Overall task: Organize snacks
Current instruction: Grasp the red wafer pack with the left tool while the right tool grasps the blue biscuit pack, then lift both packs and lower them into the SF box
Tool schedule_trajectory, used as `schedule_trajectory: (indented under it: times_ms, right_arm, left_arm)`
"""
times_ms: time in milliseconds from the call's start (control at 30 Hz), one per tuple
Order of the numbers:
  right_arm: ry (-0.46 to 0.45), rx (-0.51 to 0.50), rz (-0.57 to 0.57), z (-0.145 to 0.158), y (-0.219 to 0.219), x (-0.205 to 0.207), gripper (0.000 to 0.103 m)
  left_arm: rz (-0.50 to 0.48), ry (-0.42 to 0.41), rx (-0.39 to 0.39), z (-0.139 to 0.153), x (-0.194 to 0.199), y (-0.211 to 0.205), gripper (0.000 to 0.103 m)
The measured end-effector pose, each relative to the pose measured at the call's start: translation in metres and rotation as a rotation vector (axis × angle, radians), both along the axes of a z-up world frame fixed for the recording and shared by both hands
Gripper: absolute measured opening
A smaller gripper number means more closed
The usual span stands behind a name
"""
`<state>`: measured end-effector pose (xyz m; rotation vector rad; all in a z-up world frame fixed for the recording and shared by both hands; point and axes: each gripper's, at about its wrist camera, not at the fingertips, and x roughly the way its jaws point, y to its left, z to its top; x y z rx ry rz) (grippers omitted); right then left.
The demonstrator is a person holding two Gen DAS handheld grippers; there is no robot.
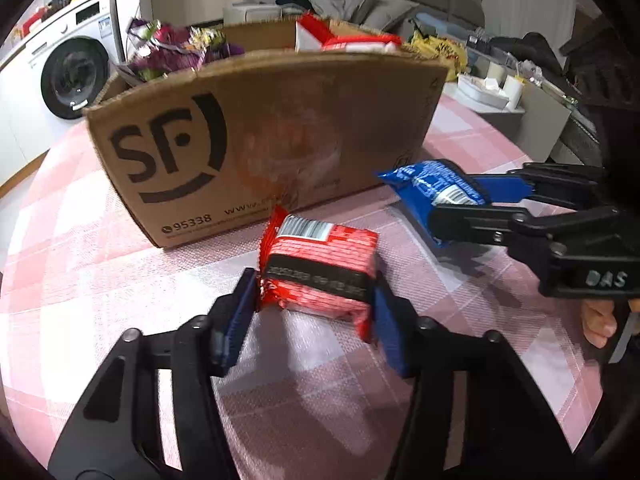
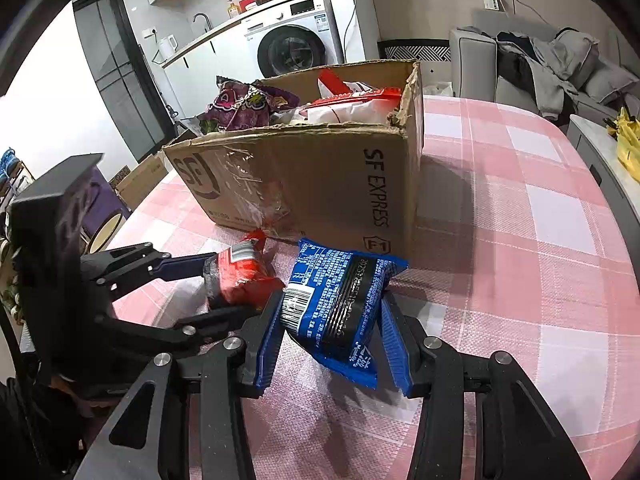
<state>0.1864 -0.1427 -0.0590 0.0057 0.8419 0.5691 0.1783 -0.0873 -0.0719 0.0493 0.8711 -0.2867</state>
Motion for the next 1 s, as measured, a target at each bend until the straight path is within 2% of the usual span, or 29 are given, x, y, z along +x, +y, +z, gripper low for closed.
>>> schedule_trajectory:
  times_ms: [133, 667, 1000]
  right_arm:
    - [-0.008, 0.003, -0.008, 0.002, -0.001, -0.002, 0.046]
    - [-0.038, 0.030, 0.013, 0.013, -0.002, -0.012, 0.046]
    - [-0.092, 0.081, 0.006, 0.036, -0.010, -0.021, 0.046]
  left_arm:
    - [0.008, -0.009, -0.028, 0.003, -0.004, 0.005, 0.048]
    - [0.018, -0.064, -0.055, 0.019, -0.016, 0.030, 0.045]
    - [0.032, -0.141, -0.085, 0.054, -0.035, 0.050, 0.044]
